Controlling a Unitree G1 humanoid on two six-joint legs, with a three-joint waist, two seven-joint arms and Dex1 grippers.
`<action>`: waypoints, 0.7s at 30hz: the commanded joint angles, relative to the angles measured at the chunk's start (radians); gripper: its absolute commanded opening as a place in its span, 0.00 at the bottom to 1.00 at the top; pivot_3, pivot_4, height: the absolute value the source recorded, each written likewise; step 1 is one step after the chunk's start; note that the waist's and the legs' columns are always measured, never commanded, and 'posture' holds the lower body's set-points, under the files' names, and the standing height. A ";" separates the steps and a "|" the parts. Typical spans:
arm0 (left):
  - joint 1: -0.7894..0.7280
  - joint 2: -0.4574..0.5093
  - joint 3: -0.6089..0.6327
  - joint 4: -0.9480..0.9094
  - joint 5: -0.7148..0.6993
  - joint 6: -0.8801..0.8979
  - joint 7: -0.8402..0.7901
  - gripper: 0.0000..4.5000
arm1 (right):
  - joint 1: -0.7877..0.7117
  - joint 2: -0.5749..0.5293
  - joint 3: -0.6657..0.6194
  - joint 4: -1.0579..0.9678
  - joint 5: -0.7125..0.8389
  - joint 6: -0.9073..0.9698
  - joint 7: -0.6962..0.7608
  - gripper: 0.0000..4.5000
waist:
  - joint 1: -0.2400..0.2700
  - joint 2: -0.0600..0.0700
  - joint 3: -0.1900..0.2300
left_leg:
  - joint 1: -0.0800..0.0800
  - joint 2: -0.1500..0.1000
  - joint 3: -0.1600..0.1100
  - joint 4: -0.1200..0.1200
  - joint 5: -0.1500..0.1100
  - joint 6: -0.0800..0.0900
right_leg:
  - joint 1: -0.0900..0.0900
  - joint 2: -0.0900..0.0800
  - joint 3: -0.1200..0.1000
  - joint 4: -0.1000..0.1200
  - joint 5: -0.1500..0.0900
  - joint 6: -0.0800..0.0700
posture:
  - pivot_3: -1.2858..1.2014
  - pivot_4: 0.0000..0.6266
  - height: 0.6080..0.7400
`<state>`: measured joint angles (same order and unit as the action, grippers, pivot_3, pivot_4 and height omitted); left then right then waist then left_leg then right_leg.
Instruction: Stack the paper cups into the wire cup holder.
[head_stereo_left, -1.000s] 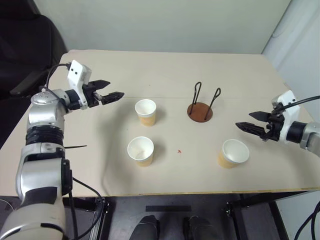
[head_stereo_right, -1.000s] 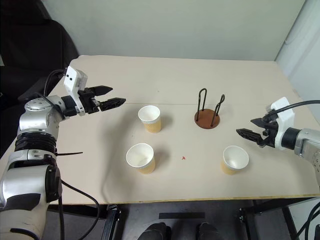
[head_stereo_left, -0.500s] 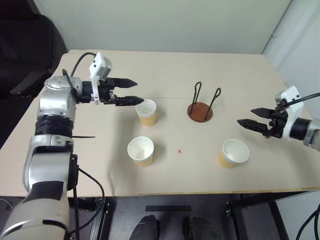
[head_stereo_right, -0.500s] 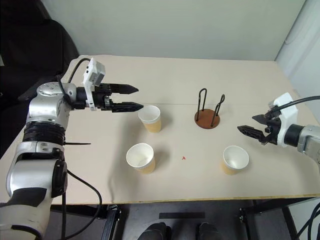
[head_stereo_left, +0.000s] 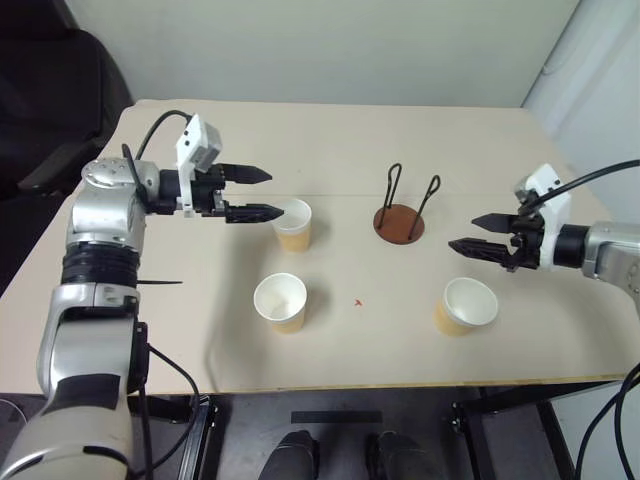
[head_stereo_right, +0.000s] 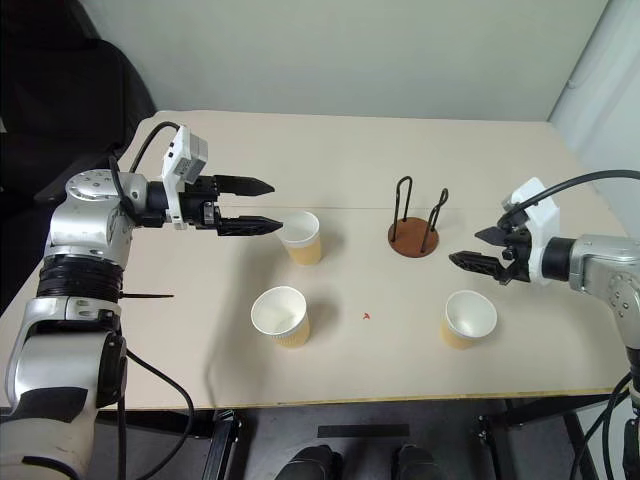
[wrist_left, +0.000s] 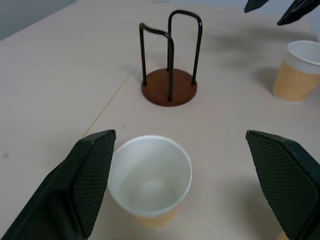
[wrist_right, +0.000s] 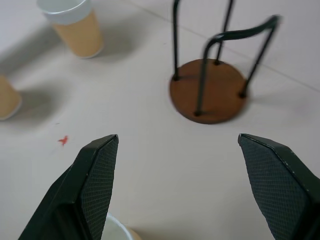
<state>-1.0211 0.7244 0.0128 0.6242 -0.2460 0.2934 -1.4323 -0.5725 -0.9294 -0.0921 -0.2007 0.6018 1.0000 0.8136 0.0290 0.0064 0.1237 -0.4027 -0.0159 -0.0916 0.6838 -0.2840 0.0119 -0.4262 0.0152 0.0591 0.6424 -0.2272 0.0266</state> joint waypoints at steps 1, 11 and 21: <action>0.014 0.005 0.028 -0.078 -0.031 0.007 0.020 0.99 | -0.036 0.029 0.024 0.029 -0.039 -0.032 -0.021 0.87 | 0.000 0.000 0.000 | 0.000 0.000 0.000 0.000 0.000 0.000 | 0.000 0.000 0.000 0.000 0.000 0.000 | 0.52 0.24 1.00; 0.026 0.023 0.036 -0.104 -0.037 0.006 0.030 0.99 | -0.067 0.118 0.114 0.141 -0.155 -0.130 -0.037 0.87 | -0.003 0.000 0.000 | 0.000 0.000 0.000 0.000 0.000 0.000 | -0.001 0.000 0.000 0.001 0.000 0.000 | 0.52 0.24 1.00; 0.024 0.023 0.038 -0.111 -0.044 0.017 0.049 0.99 | -0.178 0.231 0.148 0.277 -0.260 -0.197 -0.082 0.87 | -0.004 0.000 0.000 | 0.000 0.000 0.000 0.000 0.000 0.000 | -0.001 0.000 0.000 0.001 0.000 0.000 | 0.52 0.24 1.00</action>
<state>-0.9850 0.7339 0.0289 0.5487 -0.2745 0.3076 -1.3894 -0.7271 -0.6996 0.0618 0.0794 0.3571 0.8233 0.7408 0.0248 0.0064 0.1237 -0.4032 -0.0158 -0.0916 0.6836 -0.2840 0.0120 -0.4275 0.0150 0.0590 0.6430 -0.2272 0.0265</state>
